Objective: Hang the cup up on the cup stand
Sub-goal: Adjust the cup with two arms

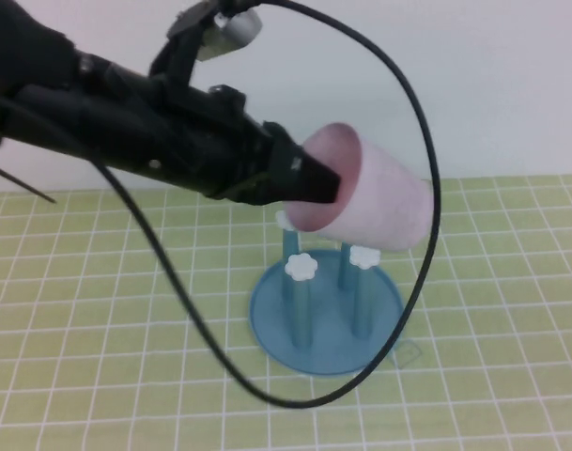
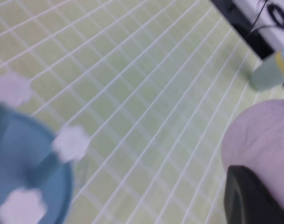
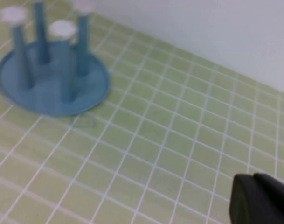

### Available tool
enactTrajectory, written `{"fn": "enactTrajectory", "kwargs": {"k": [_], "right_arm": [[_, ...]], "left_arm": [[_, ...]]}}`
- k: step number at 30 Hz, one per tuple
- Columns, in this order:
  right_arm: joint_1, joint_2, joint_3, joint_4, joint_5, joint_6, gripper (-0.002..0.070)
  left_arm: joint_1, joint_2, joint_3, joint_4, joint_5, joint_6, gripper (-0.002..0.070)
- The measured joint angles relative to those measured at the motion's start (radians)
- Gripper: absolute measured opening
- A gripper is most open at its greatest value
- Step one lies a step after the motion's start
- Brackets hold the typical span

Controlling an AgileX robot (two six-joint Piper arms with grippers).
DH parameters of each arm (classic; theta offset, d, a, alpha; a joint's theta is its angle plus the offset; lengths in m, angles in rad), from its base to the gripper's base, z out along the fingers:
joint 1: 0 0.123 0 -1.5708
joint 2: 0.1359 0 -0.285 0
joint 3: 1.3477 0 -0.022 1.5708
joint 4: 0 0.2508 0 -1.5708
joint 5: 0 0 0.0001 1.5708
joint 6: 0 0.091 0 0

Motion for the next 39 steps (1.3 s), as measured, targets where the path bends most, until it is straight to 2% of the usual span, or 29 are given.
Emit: {"fn": "enactTrajectory", "kwargs": {"k": [3, 6, 8, 10, 13, 16, 17, 18, 20, 28, 39], "right_arm": [[0.0, 0.05, -0.061, 0.043, 0.053, -0.131, -0.0001], [0.0, 0.102, -0.097, 0.052, 0.067, -0.187, -0.0001], [0.0, 0.14, -0.114, 0.054, 0.08, -0.203, 0.0003], [0.0, 0.185, -0.128, 0.054, 0.099, -0.22, 0.0036], [0.017, 0.242, -0.142, 0.054, 0.108, -0.271, 0.019], [0.052, 0.285, -0.147, 0.054, 0.112, -0.341, 0.0488], [0.065, 0.296, -0.147, 0.054, 0.112, -0.363, 0.056], [0.077, 0.304, -0.147, 0.051, 0.112, -0.384, 0.0606], [0.092, 0.318, -0.147, 0.048, 0.108, -0.406, 0.0652], [0.101, 0.344, -0.147, 0.057, 0.06, -0.452, 0.069], [0.103, 0.405, -0.149, 0.233, 0.028, -0.583, 0.0692]], "left_arm": [[-0.064, 0.042, 0.0, -0.113, -0.051, 0.037, 0.0001], [-0.136, 0.084, 0.0, -0.19, -0.086, 0.059, 0.0001], [-0.18, 0.105, 0.0, -0.197, -0.099, 0.058, 0.0001], [-0.222, 0.117, 0.0, -0.191, -0.12, 0.058, 0.0001], [-0.279, 0.131, -0.011, -0.191, -0.156, 0.058, 0.0001], [-0.32, 0.146, -0.033, -0.191, -0.16, 0.058, 0.0001], [-0.331, 0.149, -0.038, -0.191, -0.154, 0.058, 0.0001], [-0.342, 0.152, -0.038, -0.191, -0.156, 0.058, 0.0001], [-0.355, 0.156, -0.04, -0.188, -0.156, 0.058, 0.0001], [-0.379, 0.158, -0.04, -0.19, -0.186, 0.061, 0.0001], [-0.404, 0.158, -0.04, -0.241, -0.214, 0.089, 0.0001]]}}
